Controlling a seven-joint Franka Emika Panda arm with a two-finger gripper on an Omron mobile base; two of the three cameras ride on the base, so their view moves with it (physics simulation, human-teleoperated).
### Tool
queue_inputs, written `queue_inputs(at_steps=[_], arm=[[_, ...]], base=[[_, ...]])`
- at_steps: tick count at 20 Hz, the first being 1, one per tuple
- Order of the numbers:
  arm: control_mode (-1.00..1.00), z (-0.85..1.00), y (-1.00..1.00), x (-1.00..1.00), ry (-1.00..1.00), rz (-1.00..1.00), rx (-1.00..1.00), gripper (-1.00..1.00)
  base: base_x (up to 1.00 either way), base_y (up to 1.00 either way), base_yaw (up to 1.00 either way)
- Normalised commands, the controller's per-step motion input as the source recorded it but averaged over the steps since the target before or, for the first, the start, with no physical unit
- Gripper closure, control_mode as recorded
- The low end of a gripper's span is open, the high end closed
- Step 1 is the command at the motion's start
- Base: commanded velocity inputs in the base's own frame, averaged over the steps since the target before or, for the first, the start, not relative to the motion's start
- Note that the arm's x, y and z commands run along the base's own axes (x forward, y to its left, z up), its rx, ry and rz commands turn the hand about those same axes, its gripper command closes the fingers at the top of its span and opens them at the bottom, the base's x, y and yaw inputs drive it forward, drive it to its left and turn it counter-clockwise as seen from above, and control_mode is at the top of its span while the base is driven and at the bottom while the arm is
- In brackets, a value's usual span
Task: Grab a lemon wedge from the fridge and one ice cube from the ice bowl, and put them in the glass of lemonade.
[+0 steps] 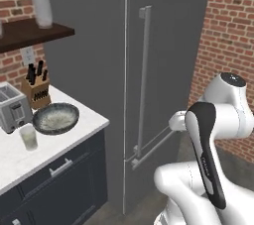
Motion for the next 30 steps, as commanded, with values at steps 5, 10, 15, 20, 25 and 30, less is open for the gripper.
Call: queue_inputs(at_steps=[5,10,15,20,25,30], arm=[[1.0,0.0,0.0,0.0,0.0,0.0,0.0,-1.0],[1.0,0.0,0.0,0.0,0.0,0.0,0.0,-1.0],[1.0,0.0,0.0,0.0,0.0,0.0,0.0,-1.0],[1.0,0.0,0.0,0.0,0.0,0.0,0.0,-1.0],[1.0,0.0,0.0,0.0,0.0,0.0,0.0,-1.0],[1.0,0.0,0.0,0.0,0.0,0.0,0.0,-1.0]], base=[[0.23,0.25,-0.1],[-0.14,0.06,0.01],[-0.13,0.0,0.05],[0.0,0.0,0.0],[0.0,0.0,0.0],[0.0,0.0,0.05]])
